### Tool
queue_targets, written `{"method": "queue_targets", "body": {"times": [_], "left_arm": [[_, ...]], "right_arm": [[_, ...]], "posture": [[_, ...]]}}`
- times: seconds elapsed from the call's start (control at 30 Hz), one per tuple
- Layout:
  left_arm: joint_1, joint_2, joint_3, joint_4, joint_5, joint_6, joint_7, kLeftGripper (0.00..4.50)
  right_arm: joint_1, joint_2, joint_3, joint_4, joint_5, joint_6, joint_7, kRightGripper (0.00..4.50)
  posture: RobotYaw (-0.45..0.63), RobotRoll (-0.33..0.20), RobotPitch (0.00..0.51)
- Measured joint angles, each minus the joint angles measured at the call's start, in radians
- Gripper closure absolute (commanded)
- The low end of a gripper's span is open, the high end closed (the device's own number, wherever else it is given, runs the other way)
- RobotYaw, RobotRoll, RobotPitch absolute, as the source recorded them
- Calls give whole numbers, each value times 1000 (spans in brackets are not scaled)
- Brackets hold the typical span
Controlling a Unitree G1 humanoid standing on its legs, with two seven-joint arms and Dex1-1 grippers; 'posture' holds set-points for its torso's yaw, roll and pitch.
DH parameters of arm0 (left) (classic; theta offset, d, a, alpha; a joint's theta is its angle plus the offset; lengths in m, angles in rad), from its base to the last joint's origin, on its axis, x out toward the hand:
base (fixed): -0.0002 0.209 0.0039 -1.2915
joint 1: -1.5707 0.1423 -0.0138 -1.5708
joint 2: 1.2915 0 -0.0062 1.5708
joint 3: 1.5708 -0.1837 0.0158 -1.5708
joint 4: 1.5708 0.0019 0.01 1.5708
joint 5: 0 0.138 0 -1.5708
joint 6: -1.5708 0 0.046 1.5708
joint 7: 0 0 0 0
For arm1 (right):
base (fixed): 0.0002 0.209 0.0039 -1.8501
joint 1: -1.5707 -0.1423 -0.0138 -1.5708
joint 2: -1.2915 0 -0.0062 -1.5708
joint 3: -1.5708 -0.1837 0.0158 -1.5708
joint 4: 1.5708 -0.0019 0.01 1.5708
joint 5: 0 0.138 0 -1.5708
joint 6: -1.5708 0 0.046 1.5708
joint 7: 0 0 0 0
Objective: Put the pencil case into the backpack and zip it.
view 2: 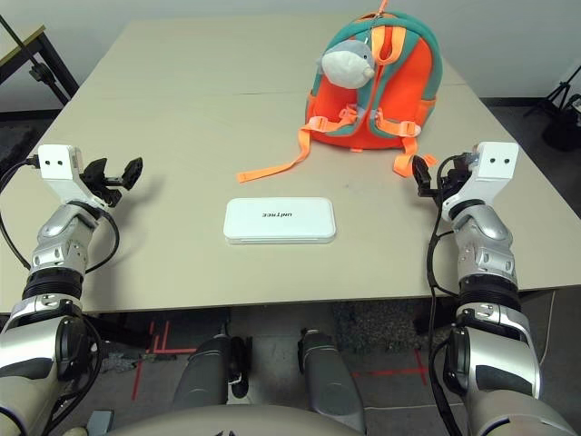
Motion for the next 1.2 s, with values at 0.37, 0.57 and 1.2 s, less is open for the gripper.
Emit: {"method": "queue_targets", "body": {"times": [0.37,0.57,1.2], "left_arm": [[0,1,-4,-23,-2,46,-20,0],[3,11,0,-225,-129,356,-103,0],[-15,43,34,-412,-579,1464,-165,0]], "right_arm": [[-3,3,1,0,0,0,1,41],[-7,4,2,5,-1,0,6,41],[-9,9,6,8,-11,2,15,41]], "posture": [[-60,0,120],[-63,0,124],[-103,0,103]]}}
